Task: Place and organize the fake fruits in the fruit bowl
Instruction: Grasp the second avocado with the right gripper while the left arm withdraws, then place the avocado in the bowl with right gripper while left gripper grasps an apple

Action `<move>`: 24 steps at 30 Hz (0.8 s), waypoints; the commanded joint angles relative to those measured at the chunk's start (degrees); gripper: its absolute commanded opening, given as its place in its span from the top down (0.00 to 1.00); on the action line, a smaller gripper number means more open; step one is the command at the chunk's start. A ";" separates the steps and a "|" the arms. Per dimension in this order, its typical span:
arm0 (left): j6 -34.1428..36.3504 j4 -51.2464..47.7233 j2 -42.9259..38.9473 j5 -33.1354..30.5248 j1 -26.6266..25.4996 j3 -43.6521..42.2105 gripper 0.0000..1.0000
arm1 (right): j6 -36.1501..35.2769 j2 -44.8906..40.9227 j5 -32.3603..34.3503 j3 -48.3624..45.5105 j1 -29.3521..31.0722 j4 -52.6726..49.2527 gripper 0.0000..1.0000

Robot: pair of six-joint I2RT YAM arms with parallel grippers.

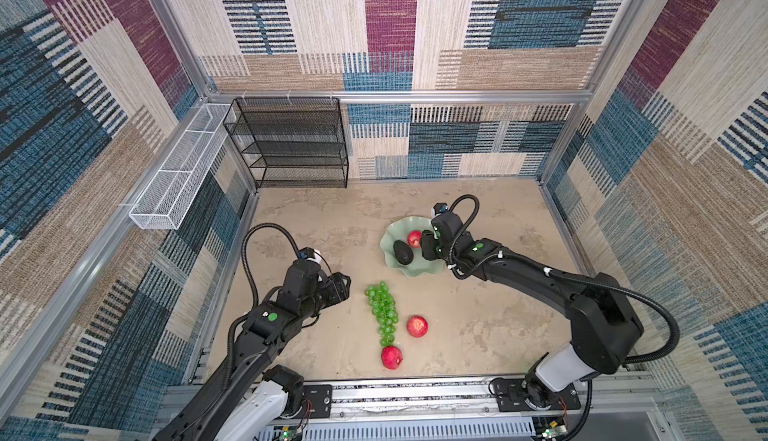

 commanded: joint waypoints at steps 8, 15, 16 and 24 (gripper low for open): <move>-1.81 -9.64 -2.71 5.40 -0.01 -0.30 0.31 | 0.53 7.30 -5.51 -1.34 -0.14 7.83 0.48; -3.78 -9.55 0.12 6.96 -3.73 -1.22 0.32 | 0.53 10.38 -6.04 -0.70 -0.28 8.37 0.39; -4.01 -9.55 0.23 6.75 -4.64 -1.15 0.32 | 0.46 10.52 -6.09 -0.56 -0.39 8.29 0.36; -5.35 -9.53 1.04 6.68 -9.19 0.59 0.32 | -0.85 4.51 -3.67 2.14 -1.63 6.33 0.17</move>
